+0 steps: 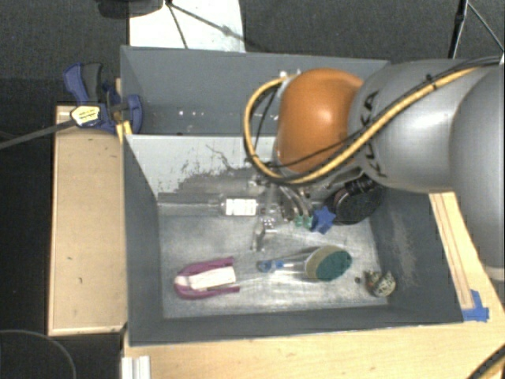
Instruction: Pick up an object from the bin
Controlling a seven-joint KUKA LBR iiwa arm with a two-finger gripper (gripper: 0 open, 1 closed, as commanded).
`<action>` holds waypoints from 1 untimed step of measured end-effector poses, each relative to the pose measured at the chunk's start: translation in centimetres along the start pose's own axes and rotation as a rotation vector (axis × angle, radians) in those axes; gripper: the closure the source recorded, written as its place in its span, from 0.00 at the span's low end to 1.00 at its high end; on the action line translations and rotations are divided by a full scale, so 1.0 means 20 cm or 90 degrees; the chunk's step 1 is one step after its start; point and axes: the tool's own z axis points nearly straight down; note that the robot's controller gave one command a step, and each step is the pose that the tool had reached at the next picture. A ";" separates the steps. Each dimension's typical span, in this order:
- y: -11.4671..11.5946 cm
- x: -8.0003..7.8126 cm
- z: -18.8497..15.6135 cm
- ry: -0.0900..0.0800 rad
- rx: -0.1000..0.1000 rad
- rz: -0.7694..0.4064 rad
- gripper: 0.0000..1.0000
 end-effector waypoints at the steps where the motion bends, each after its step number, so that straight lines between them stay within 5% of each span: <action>1: 0.35 0.37 0.43 0.003 0.002 -0.288 0.00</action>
Offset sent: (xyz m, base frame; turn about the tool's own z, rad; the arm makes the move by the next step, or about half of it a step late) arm -0.0744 0.0699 -0.0907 -0.4520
